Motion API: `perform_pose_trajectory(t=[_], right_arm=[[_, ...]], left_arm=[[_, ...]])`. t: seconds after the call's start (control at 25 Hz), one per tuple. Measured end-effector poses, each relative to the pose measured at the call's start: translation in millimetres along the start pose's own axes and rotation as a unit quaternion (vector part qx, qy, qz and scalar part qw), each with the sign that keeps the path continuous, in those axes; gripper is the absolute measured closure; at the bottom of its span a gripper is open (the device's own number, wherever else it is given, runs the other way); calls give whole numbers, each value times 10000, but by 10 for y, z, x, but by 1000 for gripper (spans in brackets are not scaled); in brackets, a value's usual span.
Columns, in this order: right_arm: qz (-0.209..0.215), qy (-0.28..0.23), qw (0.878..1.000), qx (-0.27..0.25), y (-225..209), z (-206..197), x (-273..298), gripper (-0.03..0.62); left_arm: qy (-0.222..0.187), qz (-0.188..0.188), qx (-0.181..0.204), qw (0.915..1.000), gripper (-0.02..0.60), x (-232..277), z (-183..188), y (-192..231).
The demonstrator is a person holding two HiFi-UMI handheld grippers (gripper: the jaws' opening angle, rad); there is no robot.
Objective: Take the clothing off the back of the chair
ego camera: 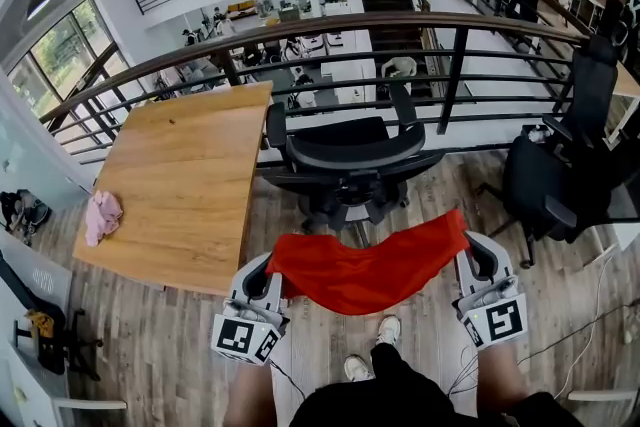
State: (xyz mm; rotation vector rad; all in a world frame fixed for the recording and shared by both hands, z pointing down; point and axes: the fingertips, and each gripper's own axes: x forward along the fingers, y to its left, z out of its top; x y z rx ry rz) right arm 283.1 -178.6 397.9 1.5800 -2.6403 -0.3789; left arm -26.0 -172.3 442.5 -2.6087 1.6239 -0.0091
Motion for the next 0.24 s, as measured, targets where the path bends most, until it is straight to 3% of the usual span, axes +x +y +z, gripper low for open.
perform_pose_trajectory(t=[0.24], right_arm=[[87, -36, 9998, -155, 8, 37, 82, 574]], left_arm=[[-86, 76, -54, 9999, 552, 56, 62, 34]])
